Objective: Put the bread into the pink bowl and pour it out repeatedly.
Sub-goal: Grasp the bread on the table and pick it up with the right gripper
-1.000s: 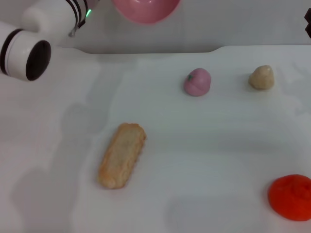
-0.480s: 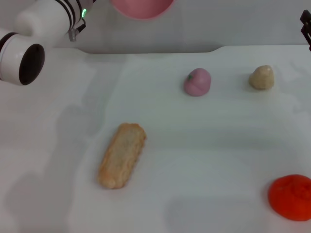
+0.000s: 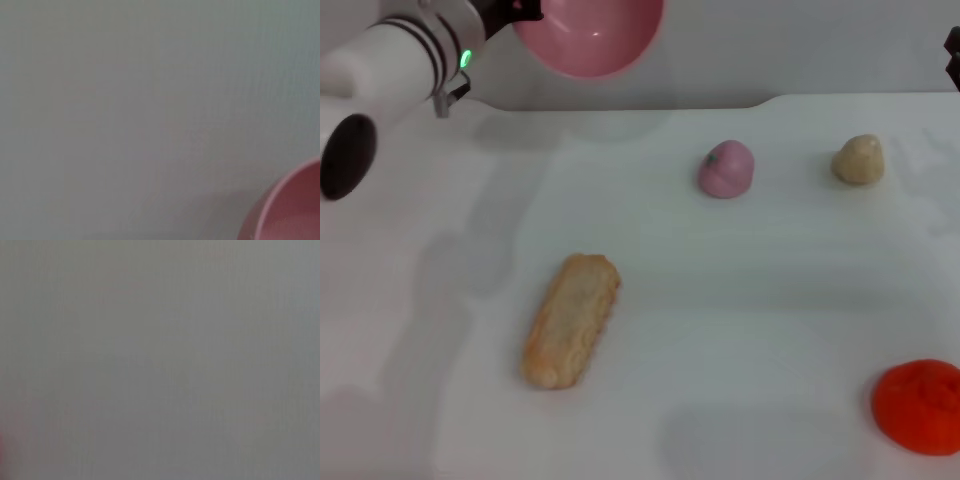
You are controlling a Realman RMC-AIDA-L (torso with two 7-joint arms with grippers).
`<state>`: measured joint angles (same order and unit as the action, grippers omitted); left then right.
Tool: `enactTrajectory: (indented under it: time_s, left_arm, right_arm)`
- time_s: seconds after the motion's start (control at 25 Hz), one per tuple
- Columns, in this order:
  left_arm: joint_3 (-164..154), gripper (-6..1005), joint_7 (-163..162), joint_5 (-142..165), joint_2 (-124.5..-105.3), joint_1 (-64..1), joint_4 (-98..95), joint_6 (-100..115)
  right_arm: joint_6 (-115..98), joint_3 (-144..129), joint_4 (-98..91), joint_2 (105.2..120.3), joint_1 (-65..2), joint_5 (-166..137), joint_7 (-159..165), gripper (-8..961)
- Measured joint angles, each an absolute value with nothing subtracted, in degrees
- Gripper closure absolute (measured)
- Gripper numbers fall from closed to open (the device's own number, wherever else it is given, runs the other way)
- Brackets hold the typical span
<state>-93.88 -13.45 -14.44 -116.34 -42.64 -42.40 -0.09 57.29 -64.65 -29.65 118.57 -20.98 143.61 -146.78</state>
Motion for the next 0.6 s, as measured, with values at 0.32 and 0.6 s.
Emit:
enactTrajectory:
  time_s: [0.32, 0.6]
  left_arm:
    - [-93.9, 956, -8.8, -14.4, -114.58, -32.3, -60.5, -14.8]
    - [-89.6, 956, 2.0, -20.5, -114.39, -31.4, -65.3, -26.6]
  right_arm:
    - [56.8, -64.7, -29.6, 118.57, -21.8, 143.6, -146.8, 479]
    - [53.8, -65.4, -29.5, 118.64, -23.7, 142.8, -146.8, 479]
